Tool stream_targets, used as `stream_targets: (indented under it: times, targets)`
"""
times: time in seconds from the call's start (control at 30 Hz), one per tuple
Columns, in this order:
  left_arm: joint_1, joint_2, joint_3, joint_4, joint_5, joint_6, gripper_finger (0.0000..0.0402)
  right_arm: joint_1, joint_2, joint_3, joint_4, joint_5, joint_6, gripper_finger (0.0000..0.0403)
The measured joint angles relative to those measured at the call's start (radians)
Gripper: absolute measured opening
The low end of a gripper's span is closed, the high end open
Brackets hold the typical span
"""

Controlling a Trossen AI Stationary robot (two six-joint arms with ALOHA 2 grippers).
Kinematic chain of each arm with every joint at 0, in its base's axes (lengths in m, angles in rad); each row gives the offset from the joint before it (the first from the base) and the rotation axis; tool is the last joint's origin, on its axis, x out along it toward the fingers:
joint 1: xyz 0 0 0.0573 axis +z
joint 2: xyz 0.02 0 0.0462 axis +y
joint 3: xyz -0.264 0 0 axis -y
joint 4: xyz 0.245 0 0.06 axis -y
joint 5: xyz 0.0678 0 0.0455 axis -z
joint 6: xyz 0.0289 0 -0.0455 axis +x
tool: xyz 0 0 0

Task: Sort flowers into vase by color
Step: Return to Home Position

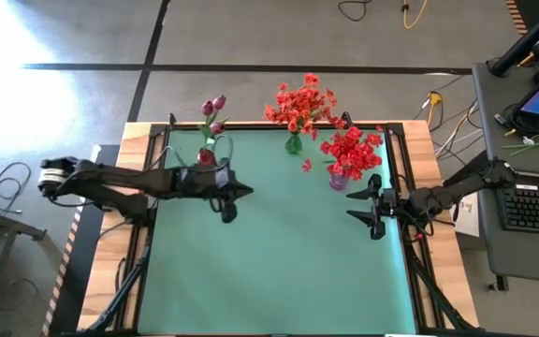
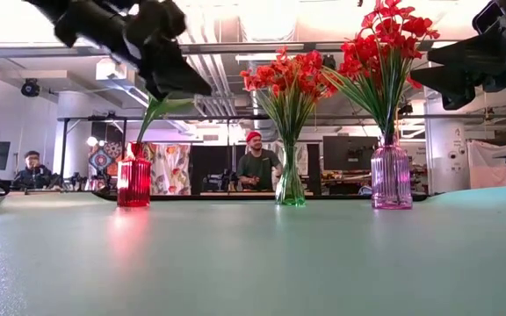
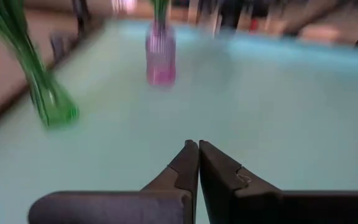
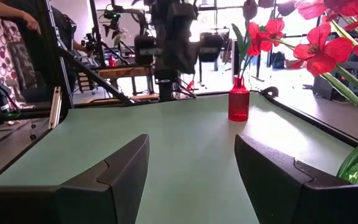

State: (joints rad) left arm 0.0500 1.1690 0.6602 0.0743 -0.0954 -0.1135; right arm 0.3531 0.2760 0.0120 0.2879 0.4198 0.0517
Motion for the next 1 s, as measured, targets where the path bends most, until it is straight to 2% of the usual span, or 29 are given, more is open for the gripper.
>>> stream_targets:
  times: [0.13,0.33,0.47,0.6,0.7,0.73,0.83,1.0]
  targets:
    - [-0.001,-0.139,-0.118,0.179,0.0,0.0,0.0,0.0,0.0,0.0,0.0,0.0,0.0,0.0228]
    - [-0.003,-0.393,-0.259,0.134,0.0,0.002,0.0,0.0,0.0,0.0,0.0,0.0,0.0,0.0228]
    - [-0.004,-0.641,-0.43,0.154,-0.029,0.106,0.0,0.0,0.0,0.0,0.0,0.0,0.0,0.0228]
    - [-0.004,-0.899,-0.637,0.239,-0.038,0.1,0.0,0.0,0.0,0.0,0.0,0.0,0.0,0.0228]
    - [-0.009,-1.086,-0.65,-0.011,-0.037,0.018,0.0,0.0,0.0,0.0,0.0,0.001,0.0,0.0228]
    - [-0.009,-1.148,-0.649,-0.039,-0.03,0.0,0.0,0.0,0.0,0.0,0.001,0.0,0.0,0.0228]
    - [-0.015,-1.169,-0.65,-0.047,0.053,0.084,0.0,0.0,0.006,0.0,0.0,0.002,0.0,0.0228]
    - [-0.051,-1.169,-0.65,-0.057,0.084,0.135,0.0,0.0,0.023,0.0,-0.005,0.0,0.0,0.0228]
